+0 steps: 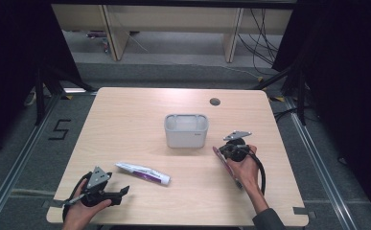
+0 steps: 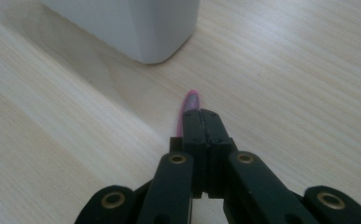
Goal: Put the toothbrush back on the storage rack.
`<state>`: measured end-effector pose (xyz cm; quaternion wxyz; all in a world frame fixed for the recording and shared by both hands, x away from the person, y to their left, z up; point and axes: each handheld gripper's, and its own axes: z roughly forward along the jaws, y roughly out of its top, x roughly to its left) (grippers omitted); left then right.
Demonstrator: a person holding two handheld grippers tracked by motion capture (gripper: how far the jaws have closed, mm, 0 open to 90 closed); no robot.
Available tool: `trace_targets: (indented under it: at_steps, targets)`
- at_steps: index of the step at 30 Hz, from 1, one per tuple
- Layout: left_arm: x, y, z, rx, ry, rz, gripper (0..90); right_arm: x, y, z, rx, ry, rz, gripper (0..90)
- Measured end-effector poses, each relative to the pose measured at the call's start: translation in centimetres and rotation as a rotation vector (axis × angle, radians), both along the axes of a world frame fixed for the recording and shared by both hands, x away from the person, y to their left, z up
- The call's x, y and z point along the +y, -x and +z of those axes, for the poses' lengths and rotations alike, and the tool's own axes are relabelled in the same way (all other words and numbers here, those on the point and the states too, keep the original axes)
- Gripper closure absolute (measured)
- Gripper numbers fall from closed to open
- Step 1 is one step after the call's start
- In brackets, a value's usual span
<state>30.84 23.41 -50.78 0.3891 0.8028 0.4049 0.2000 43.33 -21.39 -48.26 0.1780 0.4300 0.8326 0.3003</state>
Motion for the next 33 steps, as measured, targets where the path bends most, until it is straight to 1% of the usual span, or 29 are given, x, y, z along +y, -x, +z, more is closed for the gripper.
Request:
trace_targets:
  at_steps: [1,2,3,5,6,7,8,9,10,11,13,14,15,16,17,18,19,20,21,22,23,24,25,26,27,28,31,32,33]
  targets:
    - [-0.2,0.0,-0.1,-0.004,0.024,0.015,15.9,0.1,-0.3,-0.1,-0.001,0.015,0.006,90.0]
    - [0.0,0.0,0.0,-0.003,-0.003,-0.005,15.9,0.2,-0.4,-0.2,0.009,0.014,-0.004,90.0]
    - [0.0,0.1,0.0,0.002,-0.003,0.003,15.9,0.2,-0.7,-0.4,-0.001,0.027,0.004,90.0]
    - [0.0,0.0,0.0,0.005,0.001,0.002,15.9,0.4,-1.0,-0.6,0.016,0.041,-0.005,90.0]
    - [-0.1,0.0,0.0,0.000,0.018,0.012,15.9,0.4,-1.4,-0.8,0.029,0.047,-0.009,90.0]
    - [0.0,0.0,-0.1,-0.006,0.009,-0.001,15.9,0.4,-1.4,-0.8,0.029,0.047,-0.009,90.0]
    - [-0.1,0.0,0.0,0.003,0.000,-0.002,15.9,0.3,-1.5,-0.8,0.040,0.046,-0.008,90.0]
    - [-0.1,0.0,-0.1,0.003,0.006,-0.004,15.9,0.4,-1.7,-1.0,0.035,0.050,-0.007,90.0]
    - [-0.1,0.1,0.0,0.007,0.002,-0.003,15.9,0.4,-1.8,-1.0,0.043,0.043,0.000,90.0]
    - [-0.1,0.0,0.0,0.005,0.005,0.004,15.9,0.5,-1.9,-1.0,0.039,0.052,0.001,90.0]
    - [-0.1,0.0,-0.1,0.007,0.010,0.008,15.9,0.8,-1.9,-1.0,0.056,0.049,0.007,90.0]
    - [-0.1,0.0,-0.1,0.009,0.003,0.001,15.9,0.8,-1.9,-1.0,0.056,0.049,0.007,90.0]
    - [-0.1,0.1,-0.1,0.011,0.003,0.002,15.9,1.0,-1.9,-1.1,0.043,0.052,0.015,90.0]
    - [-0.1,0.1,0.0,0.013,0.006,0.007,15.9,1.2,-1.8,-1.1,0.063,0.046,0.013,90.0]
    - [-0.1,0.0,-0.1,0.002,0.008,0.003,15.9,1.3,-1.9,-1.2,0.047,0.055,0.029,90.0]
    - [-0.1,0.0,-0.1,0.001,0.005,0.000,15.9,1.6,-1.8,-1.2,0.046,0.044,0.031,90.0]
    - [-0.1,0.0,0.0,0.005,0.004,-0.004,15.9,1.9,-1.6,-1.2,0.054,0.039,0.034,90.0]
    - [0.0,0.0,0.0,0.009,0.001,-0.005,15.9,2.1,-1.5,-1.1,0.059,0.055,0.057,90.0]
    - [-0.1,0.1,-0.1,0.007,0.010,0.002,15.9,2.5,-1.3,-1.0,0.069,0.052,0.061,89.9]
    - [0.0,0.0,-0.1,-0.001,0.005,0.000,15.9,2.8,-1.3,-1.1,0.055,0.050,0.073,90.0]
    - [0.0,0.0,-0.1,-0.007,0.003,-0.003,15.9,3.1,-1.1,-1.1,0.061,0.045,0.081,89.9]
    - [0.0,0.0,0.0,-0.001,-0.001,-0.001,15.8,3.3,-1.0,-1.0,0.074,0.056,0.096,90.0]
    - [-0.1,0.0,-0.1,0.005,0.009,0.001,15.9,3.6,-0.9,-1.2,0.059,0.055,0.114,90.0]
    - [-0.1,0.1,-0.1,0.008,0.008,0.001,15.9,3.8,-0.8,-1.0,0.068,0.060,0.128,90.0]
    - [0.0,0.0,0.0,0.005,0.003,-0.003,15.9,4.2,-0.6,-1.1,0.071,0.045,0.122,89.9]
    - [0.0,0.0,-0.1,0.001,0.013,0.003,15.9,4.4,-0.3,-0.9,0.068,0.059,0.157,89.9]
    - [0.0,0.0,0.0,0.000,0.007,-0.004,15.9,4.8,0.2,-0.8,0.074,0.057,0.170,89.7]
    - [0.0,0.1,0.0,0.005,0.011,0.003,15.9,5.2,0.7,-0.7,0.088,0.062,0.191,89.7]
    - [0.0,0.1,0.0,0.007,0.016,0.009,15.9,5.2,0.7,-0.7,0.088,0.062,0.191,89.7]
